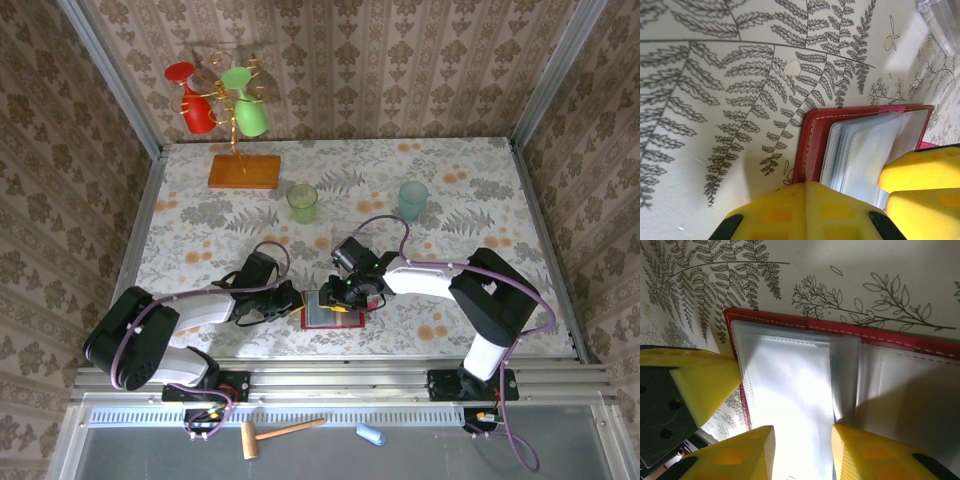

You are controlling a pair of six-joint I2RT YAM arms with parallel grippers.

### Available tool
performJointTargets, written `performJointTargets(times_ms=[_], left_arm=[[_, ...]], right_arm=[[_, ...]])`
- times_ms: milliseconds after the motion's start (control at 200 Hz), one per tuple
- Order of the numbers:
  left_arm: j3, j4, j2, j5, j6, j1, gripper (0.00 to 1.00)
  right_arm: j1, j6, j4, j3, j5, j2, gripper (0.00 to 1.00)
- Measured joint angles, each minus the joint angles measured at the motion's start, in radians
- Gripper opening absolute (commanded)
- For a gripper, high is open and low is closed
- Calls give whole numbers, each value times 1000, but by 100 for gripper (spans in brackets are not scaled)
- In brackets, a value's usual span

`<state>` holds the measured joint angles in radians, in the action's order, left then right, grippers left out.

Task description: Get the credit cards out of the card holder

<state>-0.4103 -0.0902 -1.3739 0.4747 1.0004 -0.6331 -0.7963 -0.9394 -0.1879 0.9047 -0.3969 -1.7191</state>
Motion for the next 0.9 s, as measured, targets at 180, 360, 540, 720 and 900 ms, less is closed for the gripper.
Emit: performJointTargets(times_ms=[180, 360, 540, 720, 900], left_arm=[[-3, 8, 0, 0, -2, 0, 8], [-6, 13, 0, -1, -3, 0, 8], [-16, 35, 0, -3, -6, 0, 10], [-23, 80, 28, -13, -7, 0, 14], [-24, 98, 89, -26, -2, 0, 20]], right_arm=[[2, 0, 6, -14, 2, 10, 35], [10, 0, 6, -31, 8, 26, 35], [14, -3, 18, -42, 8, 27, 35], [14, -4, 32, -49, 8, 27, 35], [14, -4, 32, -49, 8, 29, 35]])
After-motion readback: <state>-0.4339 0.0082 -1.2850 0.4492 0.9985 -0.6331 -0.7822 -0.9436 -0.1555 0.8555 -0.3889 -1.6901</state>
